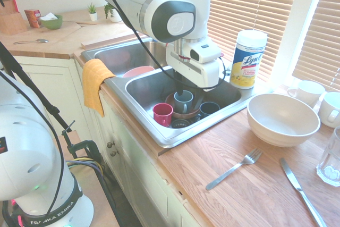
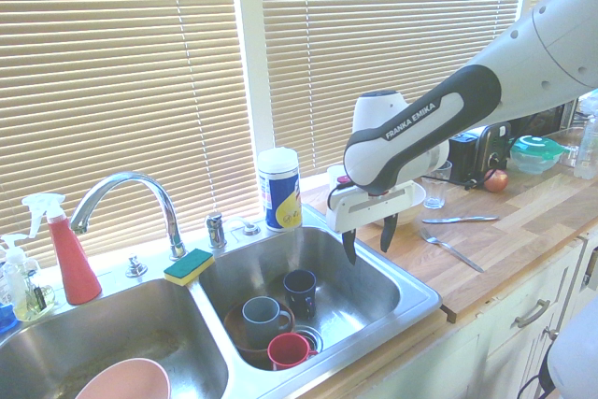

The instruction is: Put the fork into the sink

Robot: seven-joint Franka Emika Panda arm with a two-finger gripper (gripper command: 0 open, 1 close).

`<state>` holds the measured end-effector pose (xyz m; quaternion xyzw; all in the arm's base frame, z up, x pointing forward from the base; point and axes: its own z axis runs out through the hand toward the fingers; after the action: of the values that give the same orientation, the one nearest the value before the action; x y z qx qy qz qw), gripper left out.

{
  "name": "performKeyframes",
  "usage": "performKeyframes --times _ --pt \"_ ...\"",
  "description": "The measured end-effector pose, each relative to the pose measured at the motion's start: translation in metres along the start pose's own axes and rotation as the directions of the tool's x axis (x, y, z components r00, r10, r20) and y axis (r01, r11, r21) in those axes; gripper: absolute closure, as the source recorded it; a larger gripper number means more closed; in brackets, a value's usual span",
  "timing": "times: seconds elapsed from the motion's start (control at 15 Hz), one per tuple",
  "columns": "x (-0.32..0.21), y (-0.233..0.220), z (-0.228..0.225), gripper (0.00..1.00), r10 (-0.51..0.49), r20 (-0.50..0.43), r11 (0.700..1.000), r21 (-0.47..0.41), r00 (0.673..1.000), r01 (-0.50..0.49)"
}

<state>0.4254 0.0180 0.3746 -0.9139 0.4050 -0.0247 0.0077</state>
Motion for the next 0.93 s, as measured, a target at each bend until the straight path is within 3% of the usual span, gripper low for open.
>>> performKeyframes --times 0.33,0.67,0.93 --pt "0.015 0.009 -0.010 0.00 -0.017 0.000 1.000 0.005 1.000 0.017" --pt "0.099 0.101 -0.035 0.00 -0.026 0.006 1.000 0.008 1.000 0.026" --pt "0.141 0.153 -0.018 0.00 0.018 0.010 1.000 -0.011 1.000 -0.018"
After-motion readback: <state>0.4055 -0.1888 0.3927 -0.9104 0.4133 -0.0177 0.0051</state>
